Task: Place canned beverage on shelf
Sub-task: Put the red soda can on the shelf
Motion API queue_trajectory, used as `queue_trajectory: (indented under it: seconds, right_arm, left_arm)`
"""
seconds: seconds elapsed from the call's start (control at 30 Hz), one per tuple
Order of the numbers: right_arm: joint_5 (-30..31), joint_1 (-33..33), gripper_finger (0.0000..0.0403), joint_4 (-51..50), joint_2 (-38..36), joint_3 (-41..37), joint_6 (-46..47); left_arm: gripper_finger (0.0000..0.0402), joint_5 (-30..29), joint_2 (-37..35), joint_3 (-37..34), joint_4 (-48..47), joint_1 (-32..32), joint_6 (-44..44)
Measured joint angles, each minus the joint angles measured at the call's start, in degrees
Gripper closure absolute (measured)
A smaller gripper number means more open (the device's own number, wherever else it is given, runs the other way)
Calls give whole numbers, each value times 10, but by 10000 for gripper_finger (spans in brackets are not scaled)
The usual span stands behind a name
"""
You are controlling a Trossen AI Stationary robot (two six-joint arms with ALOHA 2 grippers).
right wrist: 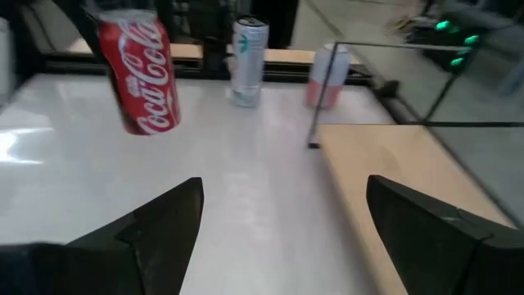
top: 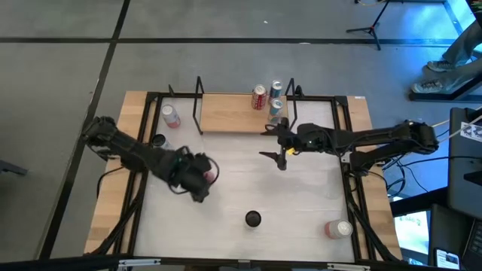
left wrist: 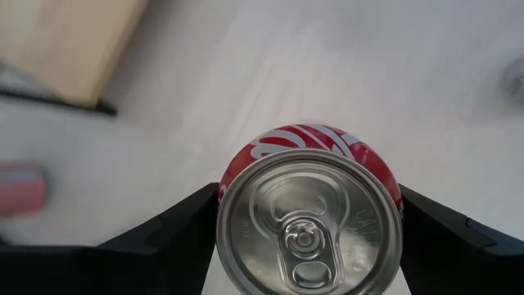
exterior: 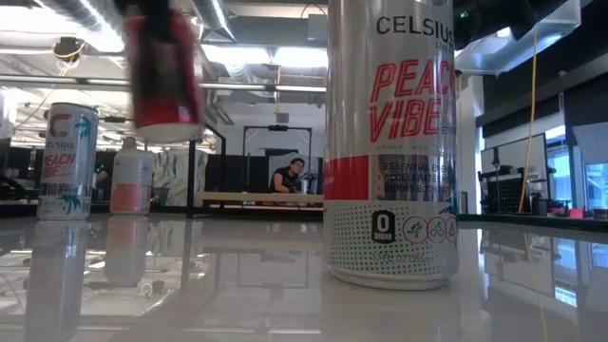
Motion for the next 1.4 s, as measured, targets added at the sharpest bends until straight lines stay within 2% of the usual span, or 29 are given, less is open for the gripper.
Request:
queue_trajectory:
  seconds: [0.3,0.4,0.5,0.7,0.8,1.07,1.4]
  right_arm:
    - [177,57,65,-99,-56,29,-39]
    - [220,59,65,-109,-80,29,-52]
    - [244,57,65,-108,-95,30,-72]
    - [255,57,65,-60,-104,30,-153]
    - [255,57,65,-45,-104,30,-175]
    - [250,57,65,-46,-103,9,-160]
    - [302,57,65,-60,-102,0,-168]
  left_arm:
    - [114,2,19,75,55,100,146]
    - [114,10,35,110,57,137,188]
    - [114,42,56,149,64,175,234]
    - [114,53,116,225,65,247,327]
    - [114,58,155,272,62,278,347]
    - [114,138,248,363,15,339,371]
    - [114,160,335,468,-22,403,479]
